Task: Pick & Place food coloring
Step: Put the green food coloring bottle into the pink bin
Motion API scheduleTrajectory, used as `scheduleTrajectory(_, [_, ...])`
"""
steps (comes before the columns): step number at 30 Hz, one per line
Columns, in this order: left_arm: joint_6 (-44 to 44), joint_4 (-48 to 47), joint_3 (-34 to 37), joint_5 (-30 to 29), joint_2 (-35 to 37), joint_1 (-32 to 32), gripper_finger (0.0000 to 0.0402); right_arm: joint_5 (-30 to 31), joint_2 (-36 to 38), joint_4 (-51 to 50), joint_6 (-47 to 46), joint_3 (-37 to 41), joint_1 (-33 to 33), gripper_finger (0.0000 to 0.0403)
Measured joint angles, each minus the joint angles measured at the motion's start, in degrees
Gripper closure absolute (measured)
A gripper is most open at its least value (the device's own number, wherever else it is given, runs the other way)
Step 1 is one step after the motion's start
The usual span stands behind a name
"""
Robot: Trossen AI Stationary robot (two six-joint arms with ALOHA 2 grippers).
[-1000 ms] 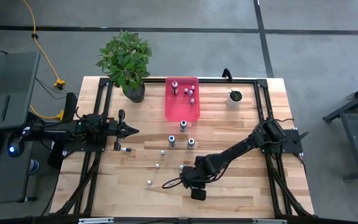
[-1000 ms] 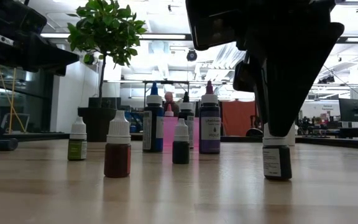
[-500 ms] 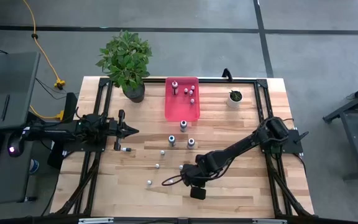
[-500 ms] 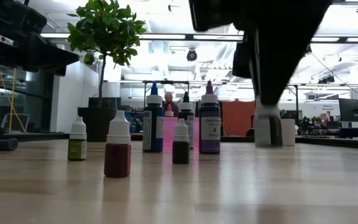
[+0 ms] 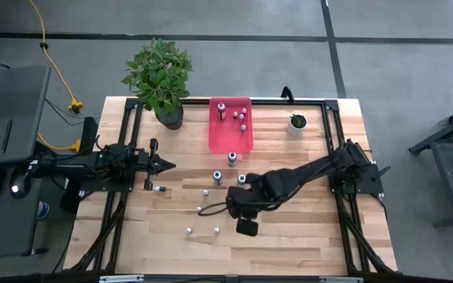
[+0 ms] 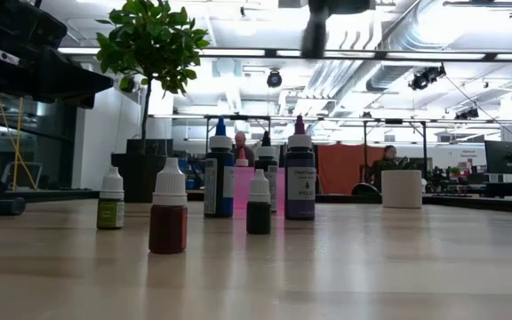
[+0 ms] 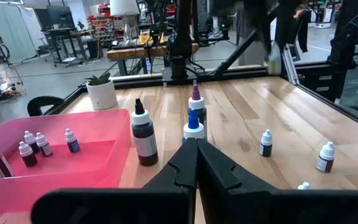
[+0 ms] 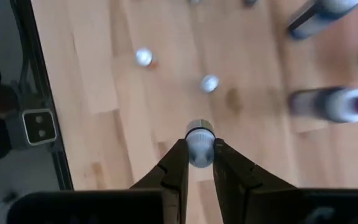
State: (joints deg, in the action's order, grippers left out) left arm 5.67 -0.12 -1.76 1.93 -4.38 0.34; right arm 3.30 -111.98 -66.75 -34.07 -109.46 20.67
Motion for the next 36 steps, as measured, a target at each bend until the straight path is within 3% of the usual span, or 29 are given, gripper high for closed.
scheduleTrajectory(11, [0.0,0.0,0.01,-0.01,0.0,0.0,0.0401,5.41,0.04,-8.43,6.42,-15.49,-8.76,0.0355])
scheduleTrajectory(23, [0.0,0.0,0.0,0.0,0.01,0.01,0.0401,8.11,0.02,-9.21,13.7,-16.4,-22.54,0.0355])
scheduleTrajectory(36, [0.01,0.0,0.0,0.0,0.01,0.0,0.0401,10.49,-3.29,-9.07,15.2,-16.38,-37.46,0.0355])
